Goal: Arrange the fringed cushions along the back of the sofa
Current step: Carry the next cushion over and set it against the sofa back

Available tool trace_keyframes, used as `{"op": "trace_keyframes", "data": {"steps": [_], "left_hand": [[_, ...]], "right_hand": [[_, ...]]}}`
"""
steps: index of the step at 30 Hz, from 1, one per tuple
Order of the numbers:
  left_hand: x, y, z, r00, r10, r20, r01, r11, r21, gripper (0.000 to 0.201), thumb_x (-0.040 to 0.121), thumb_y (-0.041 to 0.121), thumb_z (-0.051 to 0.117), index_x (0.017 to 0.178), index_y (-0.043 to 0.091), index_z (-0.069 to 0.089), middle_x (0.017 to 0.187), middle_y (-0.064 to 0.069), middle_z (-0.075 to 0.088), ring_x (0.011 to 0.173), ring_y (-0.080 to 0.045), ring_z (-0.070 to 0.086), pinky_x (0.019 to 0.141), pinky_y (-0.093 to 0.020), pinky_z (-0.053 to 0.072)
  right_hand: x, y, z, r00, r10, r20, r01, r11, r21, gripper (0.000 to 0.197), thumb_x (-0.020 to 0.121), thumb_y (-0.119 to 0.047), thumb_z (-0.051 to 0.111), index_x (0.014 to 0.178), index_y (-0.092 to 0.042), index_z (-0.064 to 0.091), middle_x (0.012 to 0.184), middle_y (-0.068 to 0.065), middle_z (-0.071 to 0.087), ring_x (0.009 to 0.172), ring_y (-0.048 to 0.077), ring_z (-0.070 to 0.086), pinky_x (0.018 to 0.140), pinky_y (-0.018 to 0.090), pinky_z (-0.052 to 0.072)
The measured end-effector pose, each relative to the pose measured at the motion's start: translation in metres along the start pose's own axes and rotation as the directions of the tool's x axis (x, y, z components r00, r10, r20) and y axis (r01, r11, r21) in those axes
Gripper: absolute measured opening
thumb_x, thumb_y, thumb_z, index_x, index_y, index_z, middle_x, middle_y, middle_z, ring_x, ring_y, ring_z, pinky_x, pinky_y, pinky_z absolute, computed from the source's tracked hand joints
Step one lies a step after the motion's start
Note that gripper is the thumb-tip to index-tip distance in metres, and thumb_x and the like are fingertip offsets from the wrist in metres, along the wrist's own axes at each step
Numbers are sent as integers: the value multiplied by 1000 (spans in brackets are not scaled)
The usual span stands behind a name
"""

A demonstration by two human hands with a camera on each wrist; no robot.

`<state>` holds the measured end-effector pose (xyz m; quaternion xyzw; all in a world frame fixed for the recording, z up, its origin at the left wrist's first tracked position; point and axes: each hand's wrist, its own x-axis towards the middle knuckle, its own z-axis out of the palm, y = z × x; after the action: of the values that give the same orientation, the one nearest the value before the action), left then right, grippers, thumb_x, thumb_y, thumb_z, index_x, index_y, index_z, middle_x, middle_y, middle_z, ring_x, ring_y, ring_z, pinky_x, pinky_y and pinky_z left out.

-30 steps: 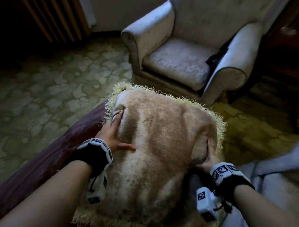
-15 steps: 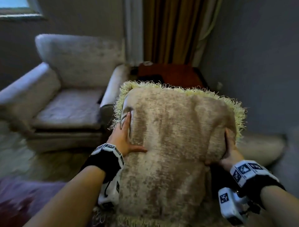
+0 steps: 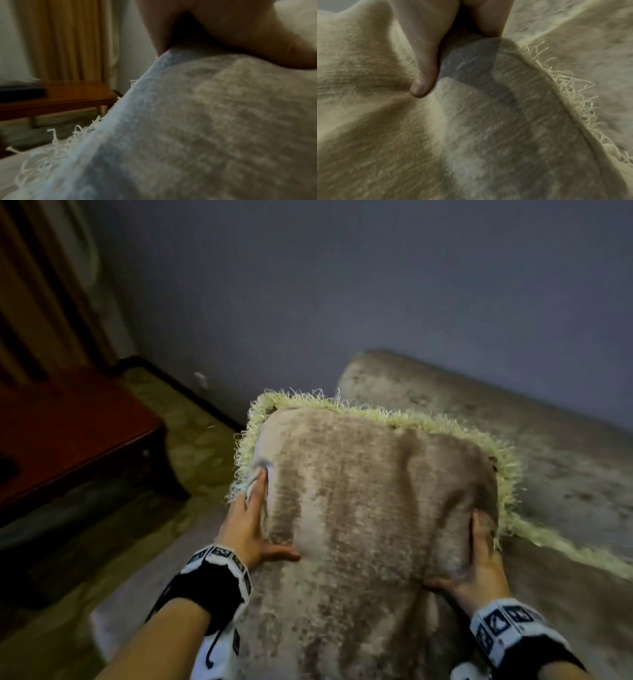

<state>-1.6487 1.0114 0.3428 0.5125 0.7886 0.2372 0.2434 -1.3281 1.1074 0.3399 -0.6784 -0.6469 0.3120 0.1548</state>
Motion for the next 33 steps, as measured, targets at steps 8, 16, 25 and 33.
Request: {"op": "trace_keyframes", "data": {"steps": [8, 16, 25, 33], "left_hand": [[90, -26, 46, 977, -51, 206, 1, 973, 232, 139, 57, 49, 83, 129, 37, -35, 150, -15, 4, 140, -35, 25, 110, -41, 36], [167, 39, 100, 868, 178, 464, -438, 715, 544, 135, 56, 68, 73, 112, 45, -48, 153, -8, -34, 145, -29, -23, 116, -59, 1], [194, 26, 158, 836, 123, 536, -492, 602, 629, 142, 54, 72, 70, 113, 41, -55, 136, -8, -51, 128, -22, -42, 110, -67, -5], [221, 41, 127, 844, 258, 469, -494, 715, 495, 132, 41, 76, 72, 123, 64, -31, 153, -12, 19, 140, -33, 21, 109, -56, 24]], "right_hand": [[48, 28, 12, 908, 392, 150, -360, 912, -198, 117, 67, -40, 80, 147, -40, -5, 147, 21, 15, 135, 41, 28, 110, 45, 35], [79, 10, 66, 918, 321, 231, -266, 934, -240, 121, 69, -37, 80, 139, -48, -17, 155, 18, -19, 143, 41, 16, 111, 46, 34], [109, 10, 126, 892, 422, 159, -352, 872, -341, 120, 74, -48, 71, 128, -45, -36, 151, 25, -27, 143, 46, -3, 114, 50, 27], [72, 57, 87, 941, 336, -33, -336, 942, 1, 115, 60, -51, 80, 126, -64, -13, 144, 13, 18, 135, 36, 30, 112, 46, 32]]}}
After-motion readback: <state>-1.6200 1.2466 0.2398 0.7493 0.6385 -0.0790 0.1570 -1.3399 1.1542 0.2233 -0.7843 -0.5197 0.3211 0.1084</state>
